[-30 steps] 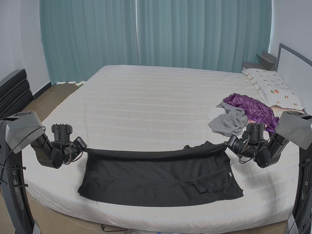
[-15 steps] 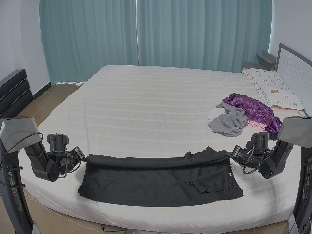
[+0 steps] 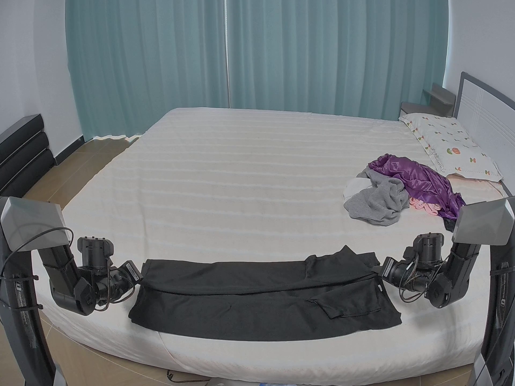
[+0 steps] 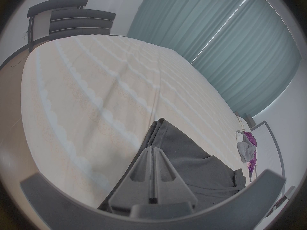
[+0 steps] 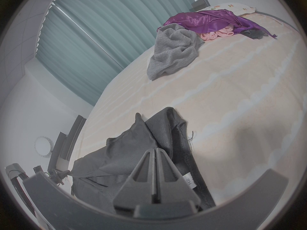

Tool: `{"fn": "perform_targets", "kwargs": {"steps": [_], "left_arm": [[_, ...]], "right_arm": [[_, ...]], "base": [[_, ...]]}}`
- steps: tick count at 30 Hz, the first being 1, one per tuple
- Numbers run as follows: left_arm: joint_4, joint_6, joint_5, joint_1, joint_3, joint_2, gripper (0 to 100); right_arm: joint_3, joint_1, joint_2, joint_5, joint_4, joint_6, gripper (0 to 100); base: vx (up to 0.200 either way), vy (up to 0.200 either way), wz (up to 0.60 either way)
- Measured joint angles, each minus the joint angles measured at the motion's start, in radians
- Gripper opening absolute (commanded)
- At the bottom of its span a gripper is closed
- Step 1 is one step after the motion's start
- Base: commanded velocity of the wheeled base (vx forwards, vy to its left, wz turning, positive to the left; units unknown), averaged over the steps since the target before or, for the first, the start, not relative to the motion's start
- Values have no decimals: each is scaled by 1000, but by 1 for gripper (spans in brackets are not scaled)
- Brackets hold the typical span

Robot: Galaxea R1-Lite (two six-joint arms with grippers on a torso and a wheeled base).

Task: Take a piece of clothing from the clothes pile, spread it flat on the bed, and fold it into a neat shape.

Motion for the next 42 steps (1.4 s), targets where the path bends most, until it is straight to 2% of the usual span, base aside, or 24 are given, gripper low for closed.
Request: {"fn": "perform_targets", "kwargs": {"steps": [1, 2, 3, 4, 13, 18, 20, 24, 26, 31, 36, 37, 42], "left_arm": [[0, 0, 0, 0, 1, 0, 0], [0, 1, 0, 0, 2, 1, 0], [0, 1, 0, 0, 4, 1, 0], [0, 1, 0, 0, 4, 2, 100], [-12, -5, -1, 5, -10, 5, 100], [-14, -21, -1, 11, -73, 3, 100], [-10, -28, -1, 11, -112, 9, 100], [8, -33, -1, -8, -194, 45, 100], [15, -31, 1, -16, -227, 69, 100], [21, 36, 10, -33, -312, 141, 100], [20, 86, 12, -41, -321, 180, 100], [19, 89, 12, -41, -321, 184, 0], [18, 91, 28, -42, -319, 199, 0]], "right_arm": [[1, 2, 6, 0, -10, 0, 0], [4, 4, 12, 0, -18, -2, 100], [5, 6, 17, 0, -22, -4, 100], [5, 7, 21, 0, -24, -5, 100], [-8, 0, 8, 16, -27, 6, 100], [-76, -8, -8, 39, 8, 24, 100], [-123, -10, -5, 42, 34, 55, 100], [-221, -14, 21, 45, 71, 177, 100], [-243, -17, 34, 45, 79, 191, 100], [-280, -30, 65, 54, 125, 207, 100], [-291, -32, 80, 56, 138, 210, 100], [-292, -32, 82, 56, 137, 209, 100], [-291, -28, 89, 52, 136, 210, 100]], "base": [[0, 0, 0], [0, 0, 0], [0, 0, 0], [0, 0, 0], [0, 0, 0], [0, 0, 0], [0, 0, 0], [0, 0, 0], [0, 0, 0], [0, 0, 0], [0, 0, 0], [0, 0, 0], [0, 0, 0]]}}
